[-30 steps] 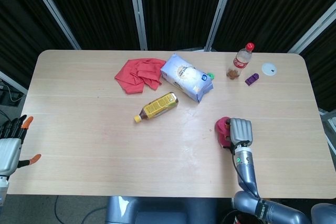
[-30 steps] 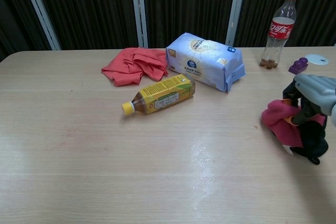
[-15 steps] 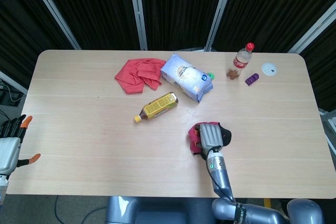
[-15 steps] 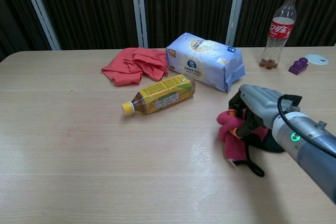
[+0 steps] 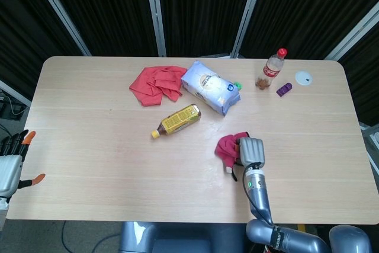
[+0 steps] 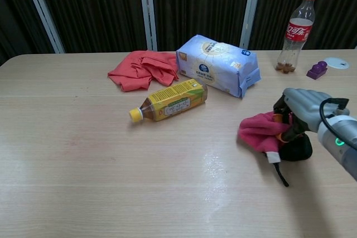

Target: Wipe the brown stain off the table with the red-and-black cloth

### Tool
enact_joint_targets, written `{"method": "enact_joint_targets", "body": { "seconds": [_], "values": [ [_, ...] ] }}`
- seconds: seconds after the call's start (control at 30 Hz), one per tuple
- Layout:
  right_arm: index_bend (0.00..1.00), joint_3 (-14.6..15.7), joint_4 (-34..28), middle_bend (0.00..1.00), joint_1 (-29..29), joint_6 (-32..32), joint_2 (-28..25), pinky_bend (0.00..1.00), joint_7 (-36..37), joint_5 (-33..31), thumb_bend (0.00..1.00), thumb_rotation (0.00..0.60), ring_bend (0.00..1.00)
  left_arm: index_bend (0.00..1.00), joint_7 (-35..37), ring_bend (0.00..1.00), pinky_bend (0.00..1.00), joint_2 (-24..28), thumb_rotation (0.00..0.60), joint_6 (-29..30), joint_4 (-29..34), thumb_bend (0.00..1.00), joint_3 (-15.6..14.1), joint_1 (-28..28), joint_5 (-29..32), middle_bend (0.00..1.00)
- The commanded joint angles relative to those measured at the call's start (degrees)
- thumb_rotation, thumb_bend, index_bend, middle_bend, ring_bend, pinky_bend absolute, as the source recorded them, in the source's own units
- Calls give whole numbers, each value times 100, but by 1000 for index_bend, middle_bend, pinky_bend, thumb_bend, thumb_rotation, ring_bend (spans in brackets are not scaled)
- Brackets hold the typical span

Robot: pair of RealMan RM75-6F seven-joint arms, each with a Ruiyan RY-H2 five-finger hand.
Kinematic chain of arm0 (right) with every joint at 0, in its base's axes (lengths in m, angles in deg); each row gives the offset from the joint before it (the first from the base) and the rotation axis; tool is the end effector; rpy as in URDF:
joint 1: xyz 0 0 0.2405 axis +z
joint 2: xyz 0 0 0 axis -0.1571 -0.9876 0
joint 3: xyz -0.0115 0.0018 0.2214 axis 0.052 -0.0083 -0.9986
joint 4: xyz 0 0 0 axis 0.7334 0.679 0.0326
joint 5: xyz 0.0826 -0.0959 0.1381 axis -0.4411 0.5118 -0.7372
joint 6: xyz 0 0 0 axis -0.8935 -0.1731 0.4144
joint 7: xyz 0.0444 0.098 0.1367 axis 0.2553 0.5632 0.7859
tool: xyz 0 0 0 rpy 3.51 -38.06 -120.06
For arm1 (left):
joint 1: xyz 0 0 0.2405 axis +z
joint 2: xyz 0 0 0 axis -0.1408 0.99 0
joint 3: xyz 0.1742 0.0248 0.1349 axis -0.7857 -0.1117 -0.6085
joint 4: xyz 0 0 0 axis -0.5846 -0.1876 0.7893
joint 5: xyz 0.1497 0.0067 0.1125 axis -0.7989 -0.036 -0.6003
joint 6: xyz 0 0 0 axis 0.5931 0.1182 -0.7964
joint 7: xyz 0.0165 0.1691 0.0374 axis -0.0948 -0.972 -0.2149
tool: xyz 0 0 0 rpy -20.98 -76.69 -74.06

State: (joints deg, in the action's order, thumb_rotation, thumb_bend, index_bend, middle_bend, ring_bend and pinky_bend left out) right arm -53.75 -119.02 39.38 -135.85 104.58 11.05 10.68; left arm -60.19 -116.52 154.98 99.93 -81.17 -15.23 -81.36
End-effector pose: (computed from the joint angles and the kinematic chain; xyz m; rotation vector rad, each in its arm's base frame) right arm -0.1842 -0.3154 -0.0375 1.4207 -1.1028 0.7068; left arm -0.2835 0.2145 0.1516 -1.3976 -0.9327 -0.7037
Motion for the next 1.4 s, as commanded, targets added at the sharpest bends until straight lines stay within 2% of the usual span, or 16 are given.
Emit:
{"method": "enact_joint_targets", "body": {
  "seconds": [0.03,0.43,0.6,0.7,0.73,0.83,1.0,1.13,1.4],
  "values": [
    [769,-52,101,683,-138,-47,-286,772,52,-79,384,600,597,0,-17,0,0,0,574,0,6,0,-6,1,2,0],
    [769,-289,-86,682,-420,-75,-1309,772,372,-181,388,600,597,0,-89,0,0,-15,579,36,23,0,-17,9,-6,0],
    [757,-368,-275,670,-443,-147,-1551,772,454,-149,387,600,582,0,-104,0,0,-29,576,64,20,0,-11,15,-8,0],
    [632,-431,-480,559,-463,-72,-1710,753,520,-262,373,600,471,0,-106,0,0,-34,577,75,17,0,-8,17,-9,0],
    [537,-457,-557,469,-470,-34,-1766,721,545,-317,347,600,383,0,-102,0,0,-36,577,83,15,0,-6,19,-12,0],
    [368,-504,-752,277,-477,56,-1947,568,552,-481,272,600,194,0,-71,0,0,-22,577,69,23,0,-24,17,-43,0],
    [242,-418,-1036,90,-498,160,-2263,362,482,-561,149,600,22,0,2,0,0,4,576,63,11,0,-41,11,-105,0],
    [148,-254,-1299,3,-543,131,-2589,244,404,-367,86,600,0,0,9,0,0,11,573,48,5,0,-48,7,-112,0],
    [139,193,-2032,0,-941,-158,-3417,234,960,682,80,600,0,0,50,0,0,17,577,79,-9,0,-66,10,-194,0]
  ]
}}
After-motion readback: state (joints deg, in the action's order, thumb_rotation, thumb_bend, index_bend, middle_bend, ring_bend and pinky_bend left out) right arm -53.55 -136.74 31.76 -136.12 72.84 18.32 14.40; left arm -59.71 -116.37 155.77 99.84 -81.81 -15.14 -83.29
